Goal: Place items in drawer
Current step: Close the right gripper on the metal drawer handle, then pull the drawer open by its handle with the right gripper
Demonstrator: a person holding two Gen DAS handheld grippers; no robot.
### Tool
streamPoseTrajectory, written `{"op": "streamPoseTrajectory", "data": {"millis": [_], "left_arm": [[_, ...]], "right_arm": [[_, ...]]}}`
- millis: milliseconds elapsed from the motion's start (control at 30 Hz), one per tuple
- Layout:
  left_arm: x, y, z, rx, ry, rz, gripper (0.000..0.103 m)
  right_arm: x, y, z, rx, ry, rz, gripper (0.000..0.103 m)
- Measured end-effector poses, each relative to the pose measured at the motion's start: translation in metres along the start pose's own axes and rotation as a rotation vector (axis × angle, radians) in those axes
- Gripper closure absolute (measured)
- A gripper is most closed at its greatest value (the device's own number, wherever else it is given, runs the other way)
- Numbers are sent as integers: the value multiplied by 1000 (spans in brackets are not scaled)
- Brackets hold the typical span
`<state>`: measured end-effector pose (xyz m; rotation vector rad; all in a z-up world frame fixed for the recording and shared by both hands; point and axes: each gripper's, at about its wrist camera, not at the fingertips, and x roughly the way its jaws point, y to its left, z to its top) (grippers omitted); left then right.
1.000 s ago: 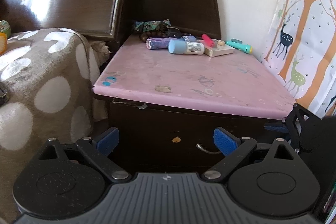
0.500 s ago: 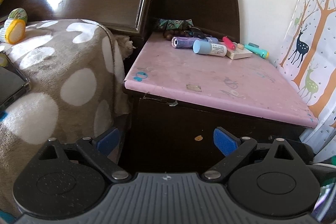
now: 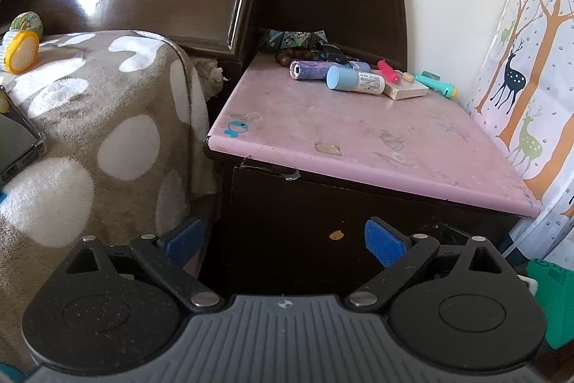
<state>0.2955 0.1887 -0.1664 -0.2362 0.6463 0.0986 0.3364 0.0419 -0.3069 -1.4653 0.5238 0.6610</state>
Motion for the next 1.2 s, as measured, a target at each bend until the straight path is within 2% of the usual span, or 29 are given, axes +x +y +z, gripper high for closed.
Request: {"op": "streamPoseTrajectory", "data": {"millis": [100, 133, 233, 267, 333, 633, 933, 1200], "left_arm": [[1, -1, 0, 2, 3, -2, 5], [1, -1, 0, 3, 4, -3, 5], [3, -3, -1, 11, 9, -6, 5], [3, -4, -2, 14, 10, -8, 5], [3, -5, -2, 18, 11, -8, 5], [2, -7, -2, 22, -2, -21, 5], [-16, -10, 7, -3, -136, -127, 5], [-15, -18, 5, 19, -131, -128, 5]], "right_arm": [[7, -1, 2, 1, 16, 6, 51], [10, -2, 3, 1, 22, 10, 57], [12, -6, 2, 3, 37, 35, 63], [13, -7, 2, 4, 42, 43, 72], [15, -9, 2, 6, 53, 59, 76], [17, -15, 1, 6, 88, 128, 76], [-15, 6, -5, -44, 53, 166, 75], [-35, 9, -5, -11, 39, 183, 74]]}}
